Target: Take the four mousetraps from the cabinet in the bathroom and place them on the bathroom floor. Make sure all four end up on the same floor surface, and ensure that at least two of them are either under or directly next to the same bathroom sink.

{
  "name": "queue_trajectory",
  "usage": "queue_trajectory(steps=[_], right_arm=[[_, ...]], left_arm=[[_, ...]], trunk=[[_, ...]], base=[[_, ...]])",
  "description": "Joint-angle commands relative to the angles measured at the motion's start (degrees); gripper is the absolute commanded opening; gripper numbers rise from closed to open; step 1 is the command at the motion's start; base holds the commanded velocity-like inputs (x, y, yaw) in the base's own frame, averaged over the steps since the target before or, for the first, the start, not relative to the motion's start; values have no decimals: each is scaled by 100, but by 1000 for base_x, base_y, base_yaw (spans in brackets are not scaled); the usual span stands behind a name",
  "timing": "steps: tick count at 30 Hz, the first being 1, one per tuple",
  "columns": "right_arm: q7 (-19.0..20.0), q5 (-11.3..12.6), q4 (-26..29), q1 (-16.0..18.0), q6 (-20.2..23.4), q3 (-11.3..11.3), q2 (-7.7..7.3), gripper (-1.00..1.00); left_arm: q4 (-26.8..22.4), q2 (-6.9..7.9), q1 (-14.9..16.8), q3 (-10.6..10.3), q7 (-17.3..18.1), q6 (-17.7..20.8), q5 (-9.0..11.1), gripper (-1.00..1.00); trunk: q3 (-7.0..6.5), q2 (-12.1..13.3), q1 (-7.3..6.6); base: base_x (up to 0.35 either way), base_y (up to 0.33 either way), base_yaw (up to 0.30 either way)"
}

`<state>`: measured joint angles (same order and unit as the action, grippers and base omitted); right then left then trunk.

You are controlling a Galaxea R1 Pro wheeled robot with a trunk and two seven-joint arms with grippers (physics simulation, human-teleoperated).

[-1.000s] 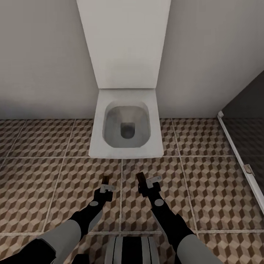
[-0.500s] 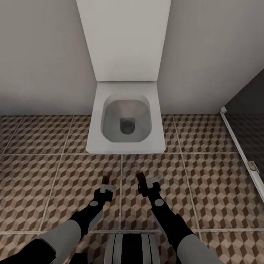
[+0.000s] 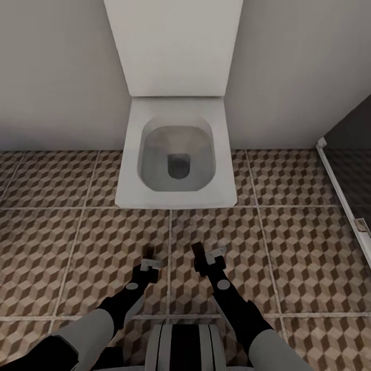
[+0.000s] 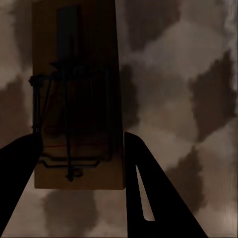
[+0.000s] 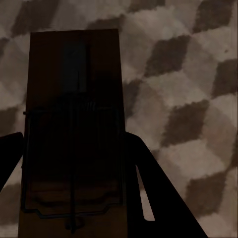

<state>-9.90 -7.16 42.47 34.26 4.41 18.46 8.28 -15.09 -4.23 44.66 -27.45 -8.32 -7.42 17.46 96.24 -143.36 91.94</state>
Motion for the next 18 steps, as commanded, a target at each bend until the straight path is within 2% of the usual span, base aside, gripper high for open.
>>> queue_trajectory(steps=[1, 13, 16, 18], right_arm=[[-30, -40, 7, 2, 42, 17, -2, -100], [-30, -40, 7, 2, 36, 17, -2, -100], [-26, -40, 5, 2, 34, 22, -2, -100], [-17, -40, 1, 2, 34, 25, -2, -100]], left_arm=[[6, 1, 5, -50, -31, -24, 56, -100], [-20, 5, 4, -50, -37, -69, 42, -100], [-151, 15, -2, -55, -42, -117, 34, -100], [-344, 33, -19, -70, -51, -289, 25, -100]], trunk=[[12, -1, -1], [55, -1, -1], [56, -1, -1], [56, -1, -1]], base=[[0, 0, 0], [0, 0, 0], [0, 0, 0], [0, 0, 0]])
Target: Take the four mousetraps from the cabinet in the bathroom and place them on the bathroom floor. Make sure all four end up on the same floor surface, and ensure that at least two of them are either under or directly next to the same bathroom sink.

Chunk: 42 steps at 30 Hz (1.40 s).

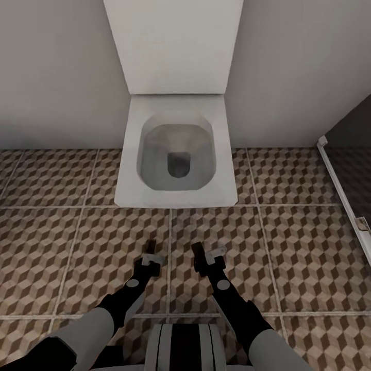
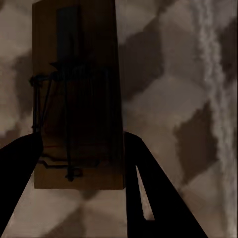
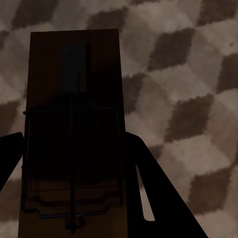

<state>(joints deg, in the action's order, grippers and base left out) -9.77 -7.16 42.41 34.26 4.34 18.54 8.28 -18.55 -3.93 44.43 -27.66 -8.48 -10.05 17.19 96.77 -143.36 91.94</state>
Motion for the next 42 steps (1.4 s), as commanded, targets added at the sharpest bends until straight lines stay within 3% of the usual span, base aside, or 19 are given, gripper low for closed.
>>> queue_trajectory(steps=[1, 5, 8, 10, 13, 16, 30, 42], right_arm=[[-28, -43, 6, 1, 41, 16, -2, -100], [-26, -47, -2, 1, 41, 12, -3, -100], [-26, -48, -12, 1, 41, 14, -2, -100], [-25, -48, -18, 1, 41, 17, -2, -100], [-25, -48, -21, 1, 41, 14, -2, -100], [-25, -48, -21, 1, 41, 14, -2, -100], [-34, -48, 1, 1, 41, 10, -2, -100], [-41, -48, 12, 1, 41, 8, -2, -100]], left_arm=[[-52, 10, 1, -51, -40, -104, 50, -100], [-169, 21, -7, -83, -253, -232, -8, -100], [-248, 28, -11, -250, -805, -257, -153, -100], [-301, 31, -16, -464, -1366, -269, -293, -100], [-329, 26, -20, -719, -1917, -273, -383, -100], [-338, 25, -22, -840, -2146, -273, -412, -100], [-301, 24, -24, -905, -2183, -268, -418, -100], [-197, 23, -31, -905, -1803, -261, -417, -100]], trunk=[[3, -1, -1], [3, -1, -1], [3, -1, -1], [3, -1, -1], [3, -1, -1], [3, -1, -1], [3, -1, -1], [3, -1, -1]], base=[[0, 0, 0], [0, 0, 0], [0, 0, 0], [0, 0, 0], [0, 0, 0], [0, 0, 0], [0, 0, 0], [0, 0, 0]])
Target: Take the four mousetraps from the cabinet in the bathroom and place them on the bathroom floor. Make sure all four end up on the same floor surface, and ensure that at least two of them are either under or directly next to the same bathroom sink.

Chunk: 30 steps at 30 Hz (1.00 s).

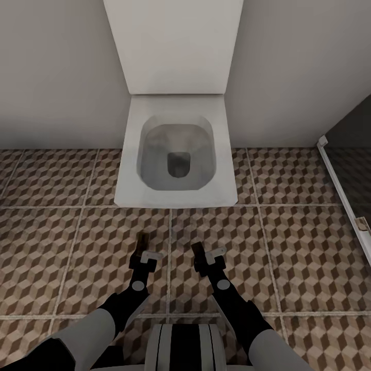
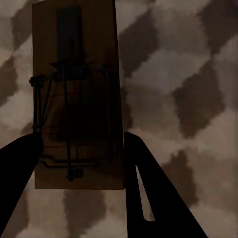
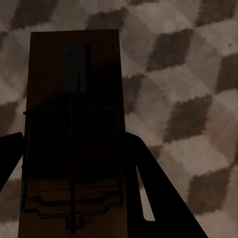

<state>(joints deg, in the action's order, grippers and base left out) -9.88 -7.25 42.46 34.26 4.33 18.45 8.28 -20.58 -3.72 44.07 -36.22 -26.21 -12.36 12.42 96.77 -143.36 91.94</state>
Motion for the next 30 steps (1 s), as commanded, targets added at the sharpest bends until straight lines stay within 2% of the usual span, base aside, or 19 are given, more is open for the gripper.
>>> queue_trajectory(steps=[1, 16, 30], right_arm=[[-29, -39, 7, 2, 41, 18, -2, -100], [-23, -39, 8, 2, 41, 10, -4, -100], [-23, -39, 8, 2, 41, 10, -3, -100]], left_arm=[[9, 1, 5, -50, -22, -29, 62, -100], [27, -22, 5, -51, -7, -22, 67, -100], [27, -23, 5, -51, -8, -21, 66, -100]], trunk=[[3, -1, -1], [3, -1, -1], [342, -20, 35]], base=[[0, 0, 0], [0, 0, 0], [0, 0, 0]])
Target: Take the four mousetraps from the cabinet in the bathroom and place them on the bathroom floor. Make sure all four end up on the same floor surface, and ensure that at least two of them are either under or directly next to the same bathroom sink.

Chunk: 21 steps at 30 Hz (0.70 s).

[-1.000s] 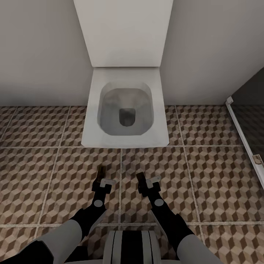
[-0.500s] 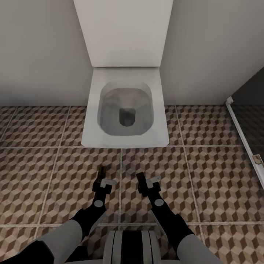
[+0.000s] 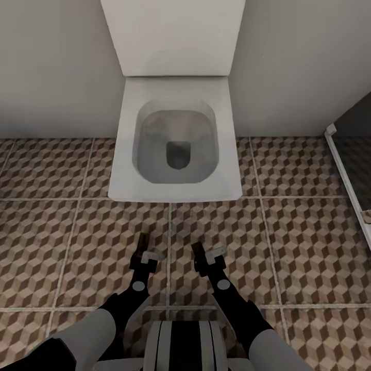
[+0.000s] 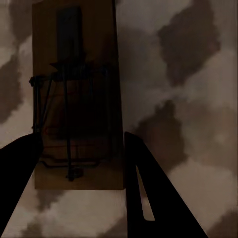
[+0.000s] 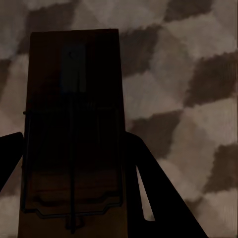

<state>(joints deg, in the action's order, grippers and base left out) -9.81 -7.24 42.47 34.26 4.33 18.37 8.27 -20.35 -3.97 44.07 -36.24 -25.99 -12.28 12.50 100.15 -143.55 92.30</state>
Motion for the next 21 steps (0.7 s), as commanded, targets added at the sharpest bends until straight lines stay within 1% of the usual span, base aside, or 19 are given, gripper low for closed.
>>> queue_trajectory(steps=[1, 16, 17, 18, 19, 21], right_arm=[[-30, -40, 7, 2, 41, 17, -3, -100], [-21, -40, 15, 2, 5, 25, -1, -100], [-18, -40, 15, 2, -59, 29, -1, -100], [-15, -45, 16, 2, -299, 32, -1, -100], [-14, -47, 16, 2, -422, 30, -1, -100], [-13, -51, 12, 2, -535, 24, -1, -100]], left_arm=[[2, 2, 6, -50, -33, -29, 58, -100], [-2, 2, 6, -50, -35, -41, 59, -100], [1, 2, 6, -50, -33, -43, 59, -100], [2, 2, 6, -50, -33, -48, 59, -100], [3, 0, 6, -50, -31, -51, 57, -100], [4, -3, 6, -50, -26, -53, 54, -100]], trunk=[[10, -1, -1], [121, -1, -1], [124, -1, -1], [125, -1, -1], [125, -1, -1], [126, -1, -1]], base=[[0, 0, 0], [0, 0, 0], [0, 0, 0], [0, 0, 0], [0, 0, 0], [0, 0, 0]])
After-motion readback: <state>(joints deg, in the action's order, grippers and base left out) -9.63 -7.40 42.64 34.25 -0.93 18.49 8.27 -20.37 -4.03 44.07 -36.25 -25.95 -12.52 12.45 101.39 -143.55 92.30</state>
